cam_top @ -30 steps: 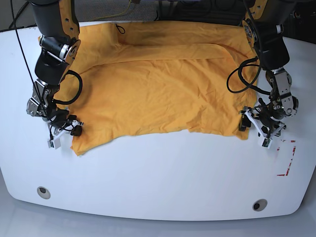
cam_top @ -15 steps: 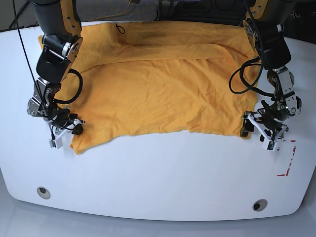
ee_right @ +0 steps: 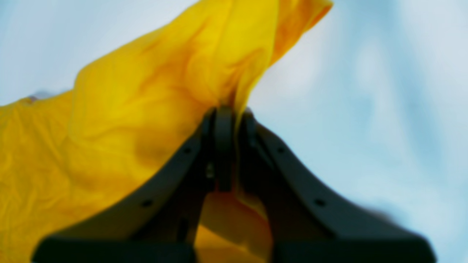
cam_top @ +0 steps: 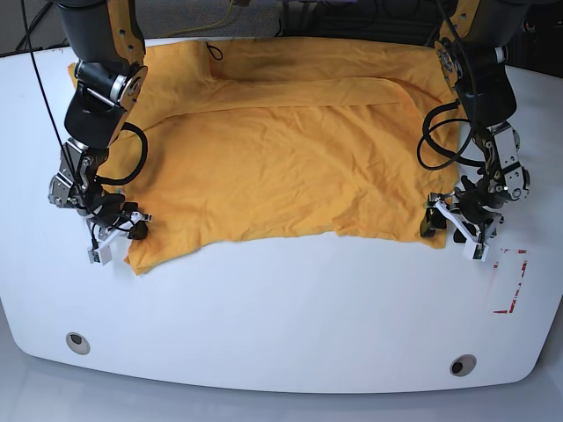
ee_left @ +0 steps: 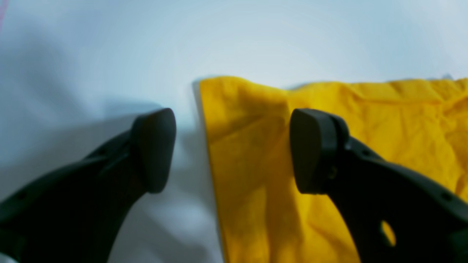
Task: Layout the t-shirt on the table in an organized manner, then fold the t-shirt properly
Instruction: 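Grasp the hem corners with both grippers, then hold the hem corners and adjust the grip, tensioning the hem edge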
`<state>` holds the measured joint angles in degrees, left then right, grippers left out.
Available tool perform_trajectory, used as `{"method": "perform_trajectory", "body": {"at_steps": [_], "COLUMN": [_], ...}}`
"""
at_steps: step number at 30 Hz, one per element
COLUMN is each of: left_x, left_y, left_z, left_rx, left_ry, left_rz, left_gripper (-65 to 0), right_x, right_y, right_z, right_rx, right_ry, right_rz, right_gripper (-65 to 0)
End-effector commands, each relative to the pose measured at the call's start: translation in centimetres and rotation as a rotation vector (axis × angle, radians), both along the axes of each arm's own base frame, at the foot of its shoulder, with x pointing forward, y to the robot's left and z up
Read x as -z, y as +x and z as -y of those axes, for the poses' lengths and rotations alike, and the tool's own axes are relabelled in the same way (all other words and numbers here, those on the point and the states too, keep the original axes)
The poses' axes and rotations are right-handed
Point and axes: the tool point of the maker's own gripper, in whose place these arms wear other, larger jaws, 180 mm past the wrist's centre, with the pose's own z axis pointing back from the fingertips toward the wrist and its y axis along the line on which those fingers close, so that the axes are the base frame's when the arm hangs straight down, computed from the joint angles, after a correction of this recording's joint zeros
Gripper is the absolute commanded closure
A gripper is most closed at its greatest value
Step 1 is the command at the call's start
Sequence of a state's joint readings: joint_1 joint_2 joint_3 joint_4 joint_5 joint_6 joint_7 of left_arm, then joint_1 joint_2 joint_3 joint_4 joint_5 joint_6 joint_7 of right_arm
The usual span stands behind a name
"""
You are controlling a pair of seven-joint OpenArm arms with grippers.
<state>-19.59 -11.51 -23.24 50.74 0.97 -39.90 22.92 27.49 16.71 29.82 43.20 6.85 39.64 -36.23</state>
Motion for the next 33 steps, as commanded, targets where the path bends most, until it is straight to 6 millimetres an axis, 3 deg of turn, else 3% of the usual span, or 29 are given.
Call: {"method": "perform_trajectory", "body": {"at_steps": [1,11,19,32,33], "left_x": [0.4,1.0,1.5,1.4,1.3], "left_y": [-0.2,-0.3,-0.4,-0.4,-0.3], "left_z": [-0.2,1.2,2.9,3.0,2.9], "left_rx": [0.007,0.060,0.130,0.141,0.140], "left_ry": [0.013,0.028,0.057,0.069,0.068], "left_rz": [-0.030,-0.052,-0.071,-0.069,-0.067], "left_gripper": [-46.2,-45.0,-28.4,-1.3,-1.9], "right_x": [-1.9,-1.8,-1.8,-1.8,-1.8], "right_y": [1.3,1.2,1.2,1.2,1.2], "right_z": [0.8,0.8,0.7,0.7,0.7], "right_rx": [0.005,0.006,0.007,0.007,0.007], "right_ry": [-0.014,-0.012,-0.007,-0.007,-0.007], "right_rz": [0.057,0.055,0.057,0.057,0.057], "right_gripper": [-3.7,-3.7,-3.7,-3.7,-3.7]}}
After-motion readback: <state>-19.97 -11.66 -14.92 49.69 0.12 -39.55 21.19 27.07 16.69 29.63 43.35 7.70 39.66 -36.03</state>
